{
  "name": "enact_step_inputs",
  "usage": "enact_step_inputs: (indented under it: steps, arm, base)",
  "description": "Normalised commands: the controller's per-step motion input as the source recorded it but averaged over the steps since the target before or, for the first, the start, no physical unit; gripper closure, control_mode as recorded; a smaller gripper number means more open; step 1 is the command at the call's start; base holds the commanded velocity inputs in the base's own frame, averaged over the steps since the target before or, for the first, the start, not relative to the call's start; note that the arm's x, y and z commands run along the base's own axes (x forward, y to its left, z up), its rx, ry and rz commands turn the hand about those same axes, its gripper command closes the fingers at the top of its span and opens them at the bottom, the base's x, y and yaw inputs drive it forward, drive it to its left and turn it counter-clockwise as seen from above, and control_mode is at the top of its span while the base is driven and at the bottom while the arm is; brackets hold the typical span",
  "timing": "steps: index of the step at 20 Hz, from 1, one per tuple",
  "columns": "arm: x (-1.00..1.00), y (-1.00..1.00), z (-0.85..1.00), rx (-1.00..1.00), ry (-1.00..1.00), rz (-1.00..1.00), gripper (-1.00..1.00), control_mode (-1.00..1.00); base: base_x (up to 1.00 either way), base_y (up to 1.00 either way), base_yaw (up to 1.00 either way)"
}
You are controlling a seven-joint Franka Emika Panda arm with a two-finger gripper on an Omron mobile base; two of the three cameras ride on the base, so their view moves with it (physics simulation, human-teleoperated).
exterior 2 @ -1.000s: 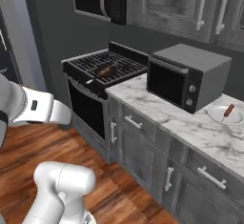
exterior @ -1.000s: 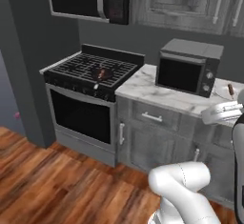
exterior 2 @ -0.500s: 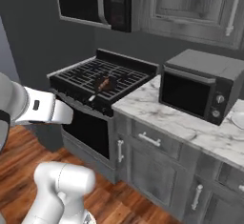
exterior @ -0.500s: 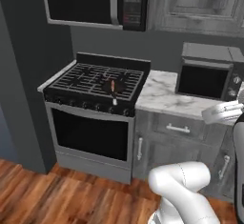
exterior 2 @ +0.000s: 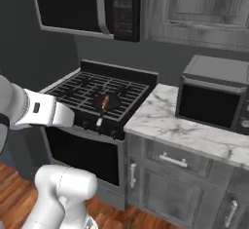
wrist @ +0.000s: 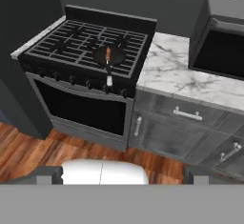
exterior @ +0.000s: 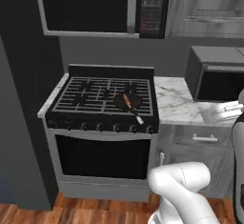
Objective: Place the cold items (squash and broccoli) from the fridge in one tupperware on the dining counter. Place the warm items (kebab skewer and hot dog) in the stove area in another tupperware.
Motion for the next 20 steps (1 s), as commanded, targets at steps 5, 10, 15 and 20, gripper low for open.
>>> enact_step_inputs:
  steps: [5, 10, 15, 20]
  arm:
    - [0.00, 0.00, 0.00, 0.00, 0.00, 0.00, -1.00, 1.00]
    - [0.00, 0.00, 0.00, 0.00, 0.00, 0.00, -1.00, 1.00]
    - [0.00, 0.00, 0.00, 0.00, 0.00, 0.00, -1.00, 1.00]
    - [0.00, 0.00, 0.00, 0.00, 0.00, 0.00, -1.00, 1.00]
  base:
    - [0.79, 0.54, -0.37]
    - [0.54, 0.50, -0.34]
    - [0.36, 0.20, -0.23]
    - [0.40, 0.49, -0.19]
